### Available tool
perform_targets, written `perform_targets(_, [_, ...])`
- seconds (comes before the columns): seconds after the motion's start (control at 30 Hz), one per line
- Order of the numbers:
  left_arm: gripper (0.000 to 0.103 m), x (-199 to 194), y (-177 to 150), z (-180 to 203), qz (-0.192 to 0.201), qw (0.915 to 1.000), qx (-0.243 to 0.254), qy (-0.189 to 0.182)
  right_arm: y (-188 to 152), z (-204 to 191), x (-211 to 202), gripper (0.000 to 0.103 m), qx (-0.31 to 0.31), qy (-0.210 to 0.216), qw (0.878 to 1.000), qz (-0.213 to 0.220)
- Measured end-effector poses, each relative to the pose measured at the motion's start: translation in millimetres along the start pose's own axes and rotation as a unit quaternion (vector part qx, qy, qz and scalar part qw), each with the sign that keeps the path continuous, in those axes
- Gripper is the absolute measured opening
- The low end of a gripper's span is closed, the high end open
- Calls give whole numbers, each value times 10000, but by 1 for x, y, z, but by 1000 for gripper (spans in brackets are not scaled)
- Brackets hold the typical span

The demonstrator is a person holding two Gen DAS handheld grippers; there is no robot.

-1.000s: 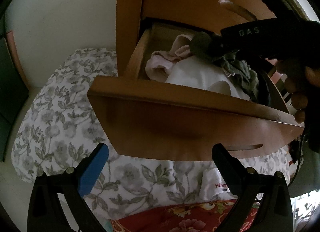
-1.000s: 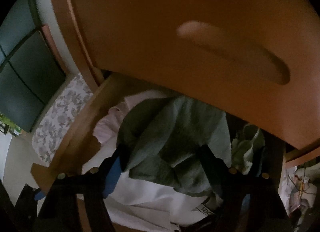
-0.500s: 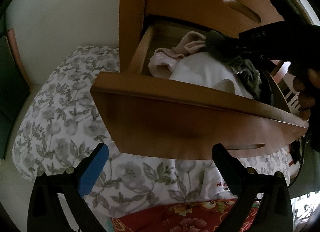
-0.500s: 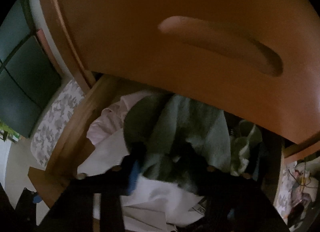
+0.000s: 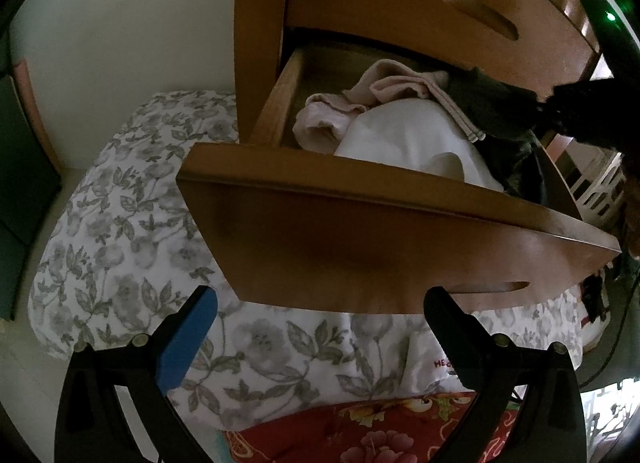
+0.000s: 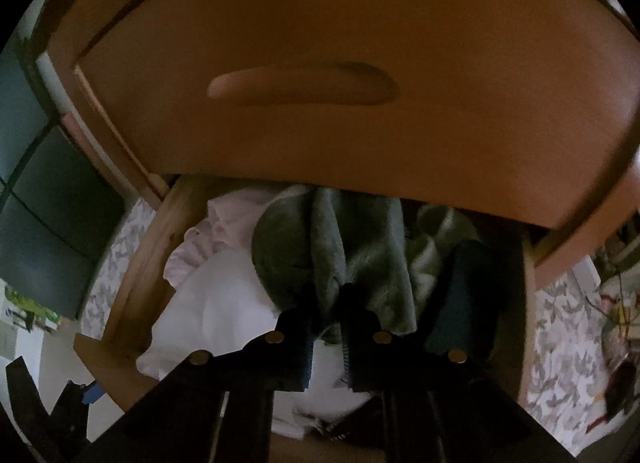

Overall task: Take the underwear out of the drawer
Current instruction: 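Lift the grey garment out of the drawer with the right gripper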

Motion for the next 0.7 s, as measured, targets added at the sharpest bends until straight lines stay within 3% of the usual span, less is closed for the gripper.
perform_targets(0.33, [103, -6, -2, 5, -7, 10000, 96, 15, -22, 25, -32, 11, 478, 145, 9985, 239])
perform_targets(0.7, [103, -15, -2, 13, 51, 9998, 204, 63, -31, 32, -81, 10, 723, 347, 9936, 796])
Point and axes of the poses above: each gripper's, at about its wrist camera, not at the fingertips, and x roughly the way its jaws point, z to its right, y to its top, the point moved 9 cm from there along x, roughly the way its jaws point, and after that the axes turned 7 degrees about -x, right-handed, at the moved point
